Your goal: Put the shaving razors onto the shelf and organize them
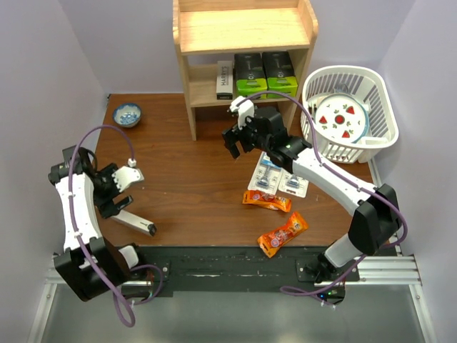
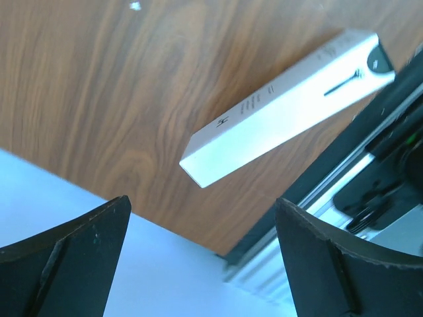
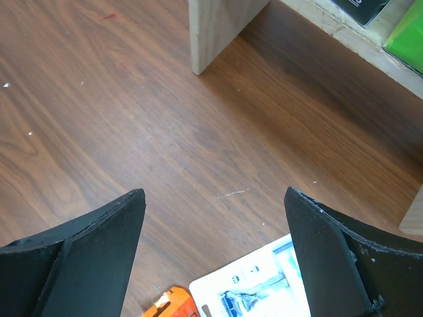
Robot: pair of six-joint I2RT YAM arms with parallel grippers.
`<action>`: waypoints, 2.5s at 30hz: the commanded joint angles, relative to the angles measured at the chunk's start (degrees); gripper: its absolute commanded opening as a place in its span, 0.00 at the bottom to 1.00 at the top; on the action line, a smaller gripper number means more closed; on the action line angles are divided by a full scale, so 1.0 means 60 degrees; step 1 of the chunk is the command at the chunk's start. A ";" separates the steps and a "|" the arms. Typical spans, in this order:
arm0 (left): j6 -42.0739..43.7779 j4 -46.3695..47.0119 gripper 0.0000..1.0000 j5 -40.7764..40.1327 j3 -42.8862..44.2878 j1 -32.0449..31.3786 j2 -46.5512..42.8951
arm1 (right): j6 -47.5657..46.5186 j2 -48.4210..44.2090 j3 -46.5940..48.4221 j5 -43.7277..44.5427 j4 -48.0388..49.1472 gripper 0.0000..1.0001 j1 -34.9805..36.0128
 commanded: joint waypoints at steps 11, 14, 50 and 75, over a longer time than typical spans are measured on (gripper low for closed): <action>0.3852 0.2062 0.95 -0.0552 -0.2856 -0.0281 0.0047 | 0.0088 -0.0470 -0.0083 -0.0338 -0.0139 0.91 -0.0009; 0.3561 0.3087 0.92 -0.0332 -0.3400 -0.0793 -0.0130 | 0.0088 -0.0367 0.0195 -0.0352 -0.0329 0.91 0.0006; -0.2150 0.1430 0.47 0.3566 0.2222 -0.5570 0.7151 | 0.0102 -0.0337 -0.0609 -0.1406 -0.1003 0.90 -0.0009; -1.2330 0.4921 0.93 0.0017 0.1315 -0.3934 0.2654 | 0.0117 0.2618 0.0560 -0.2229 0.0667 0.92 0.2378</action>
